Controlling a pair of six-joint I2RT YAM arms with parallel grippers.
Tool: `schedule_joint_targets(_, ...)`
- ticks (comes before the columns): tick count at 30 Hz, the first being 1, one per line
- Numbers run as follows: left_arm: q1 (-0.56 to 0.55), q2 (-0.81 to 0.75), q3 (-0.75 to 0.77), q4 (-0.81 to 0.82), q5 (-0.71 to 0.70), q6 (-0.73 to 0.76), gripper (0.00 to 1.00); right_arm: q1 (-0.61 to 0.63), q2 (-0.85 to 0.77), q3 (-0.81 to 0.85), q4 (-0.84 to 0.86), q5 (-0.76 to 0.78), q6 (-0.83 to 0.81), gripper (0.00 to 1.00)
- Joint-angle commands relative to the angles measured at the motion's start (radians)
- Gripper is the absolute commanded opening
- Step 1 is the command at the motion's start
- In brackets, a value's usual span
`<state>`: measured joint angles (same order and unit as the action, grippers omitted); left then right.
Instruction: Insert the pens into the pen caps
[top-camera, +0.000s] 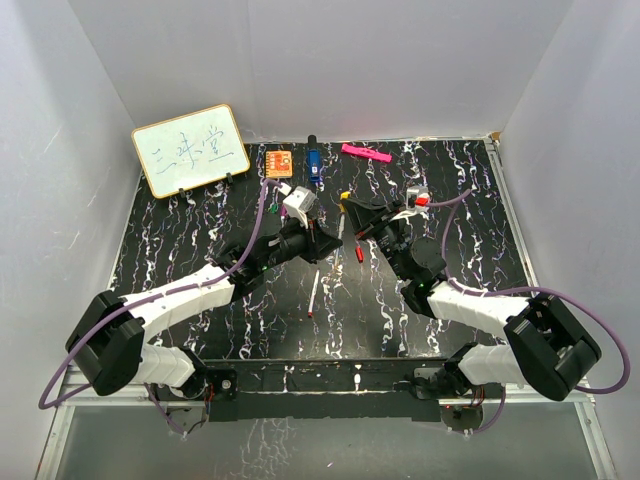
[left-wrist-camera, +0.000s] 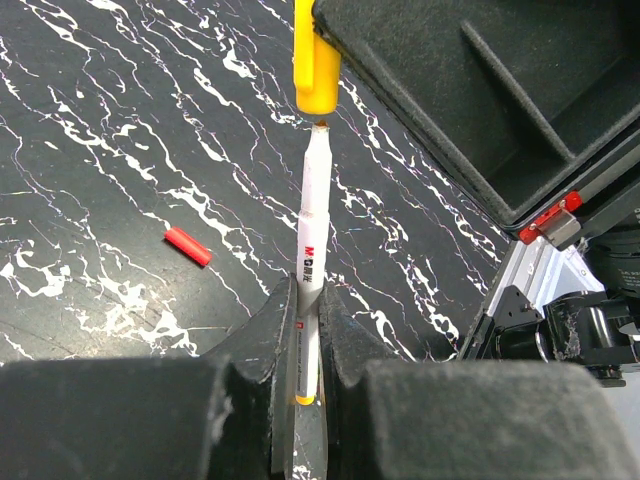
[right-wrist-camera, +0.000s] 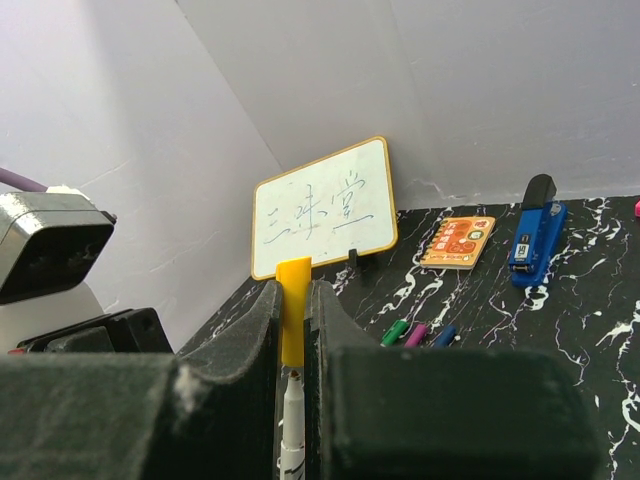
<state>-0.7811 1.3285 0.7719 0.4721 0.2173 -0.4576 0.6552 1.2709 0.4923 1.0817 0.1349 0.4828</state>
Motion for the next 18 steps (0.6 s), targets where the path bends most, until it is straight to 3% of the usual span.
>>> schedule_joint_targets(1,-0.004,-0.032,0.028,0.040,-0.008,0.000,0.00,0.002,-0.004,-0.003,0.059,-0.011,0.007,0.00)
schedule_joint_targets(18,-0.004,-0.050,0.026,0.046,-0.032,0.005,0.00,0.003,-0.013,-0.011,0.029,-0.029,0.007,0.00)
